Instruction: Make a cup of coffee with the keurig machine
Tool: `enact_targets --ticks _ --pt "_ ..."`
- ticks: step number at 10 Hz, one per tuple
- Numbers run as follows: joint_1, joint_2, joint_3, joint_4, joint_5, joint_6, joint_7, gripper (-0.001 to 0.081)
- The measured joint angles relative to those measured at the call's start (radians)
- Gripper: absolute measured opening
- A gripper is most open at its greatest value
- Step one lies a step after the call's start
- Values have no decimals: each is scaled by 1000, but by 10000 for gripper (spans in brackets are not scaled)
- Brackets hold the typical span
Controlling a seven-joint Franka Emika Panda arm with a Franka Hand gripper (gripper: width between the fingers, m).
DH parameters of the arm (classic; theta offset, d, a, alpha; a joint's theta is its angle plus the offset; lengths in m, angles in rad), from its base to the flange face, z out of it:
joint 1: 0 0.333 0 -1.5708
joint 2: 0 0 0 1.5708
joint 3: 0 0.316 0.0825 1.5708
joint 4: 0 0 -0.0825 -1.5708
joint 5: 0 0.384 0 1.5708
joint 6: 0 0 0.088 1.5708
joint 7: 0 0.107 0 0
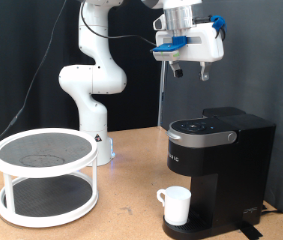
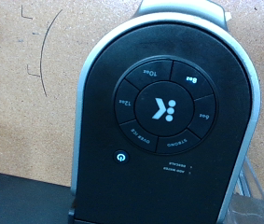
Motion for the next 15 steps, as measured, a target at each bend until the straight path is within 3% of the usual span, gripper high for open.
enact_targets --ticks 6,15 --pt "7 -20 3 -40 0 -50 -52 734" --pt "7 -61 19 -180 -35 -22 -51 734"
